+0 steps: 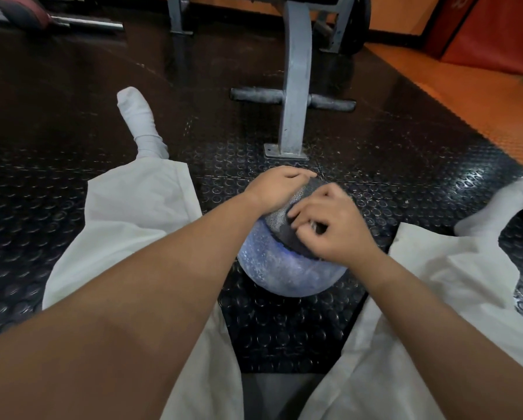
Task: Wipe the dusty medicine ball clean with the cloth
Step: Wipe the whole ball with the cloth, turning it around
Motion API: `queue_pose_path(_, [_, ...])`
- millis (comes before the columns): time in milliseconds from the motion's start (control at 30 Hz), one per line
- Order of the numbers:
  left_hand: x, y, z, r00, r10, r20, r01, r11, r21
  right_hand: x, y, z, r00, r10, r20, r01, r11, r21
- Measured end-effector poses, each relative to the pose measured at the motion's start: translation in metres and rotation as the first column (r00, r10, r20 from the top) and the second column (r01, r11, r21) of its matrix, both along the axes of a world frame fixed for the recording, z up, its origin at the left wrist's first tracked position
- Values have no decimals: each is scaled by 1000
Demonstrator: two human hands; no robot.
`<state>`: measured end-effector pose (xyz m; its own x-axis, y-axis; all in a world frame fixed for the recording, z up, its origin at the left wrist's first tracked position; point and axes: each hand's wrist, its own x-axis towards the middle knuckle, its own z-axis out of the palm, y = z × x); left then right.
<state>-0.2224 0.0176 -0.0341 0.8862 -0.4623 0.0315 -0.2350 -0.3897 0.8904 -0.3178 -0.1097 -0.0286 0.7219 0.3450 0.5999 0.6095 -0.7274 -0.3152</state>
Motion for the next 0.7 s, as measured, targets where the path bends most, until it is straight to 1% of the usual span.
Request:
queue_pose_path(67, [0,-1,-1,1000,20,-2,-20,1000,-16,11,-4,7,988,-130,-86,144,974,176])
queue_pose_path(100, [-1,-1,-1,1000,29,-6,-29,999,-24,14,-3,7,976,-186,-115,209,950,231])
queue_pose_path(167, [-1,-1,-2,999,38,-16,-39,998,-39,13,3,3,963,-255,-88,269,934,236])
queue_pose_path(233, [-2,2,1,998,51,-30,-52,997,-50,2,17,-2,968,-250,-2,247,956,159])
queue_pose_path(267, [-3,3,2,997,60,-37,-62,997,-50,-6,25,-7,974,-222,48,217,972,89])
queue_pose_path(300, [-5,5,3,996,72,-43,-74,996,-47,-13,32,-12,979,-179,99,181,983,-12])
queue_pose_path(367, [-7,6,2,996,80,-48,-82,996,-35,-24,38,-21,982,-69,174,107,970,-219])
queue_pose_path(400, [-9,6,1,996,77,-48,-78,996,-35,-25,36,-23,982,-6,188,60,958,-282])
queue_pose_path(467, [-12,5,1,997,76,-34,-77,996,-44,-20,26,-15,983,101,156,-44,942,-333])
queue_pose_path(500, [-12,4,1,997,80,-22,-81,996,-45,-16,20,-10,985,114,130,-67,944,-324])
queue_pose_path(533, [-13,4,1,997,78,-11,-78,996,-39,-11,15,-5,991,85,103,-53,960,-277])
queue_pose_path(600, [-14,2,3,997,75,5,-75,997,-27,-3,8,3,997,-65,36,67,995,-68])
queue_pose_path(633, [-14,0,4,997,76,7,-76,997,-20,0,6,4,990,-144,0,144,989,42])
queue_pose_path(667, [-14,-1,4,997,82,6,-81,997,-12,2,5,3,979,-204,-20,205,972,112])
queue_pose_path(700, [-12,-1,4,996,87,-1,-87,996,-7,2,6,1,969,-248,-16,248,959,135])
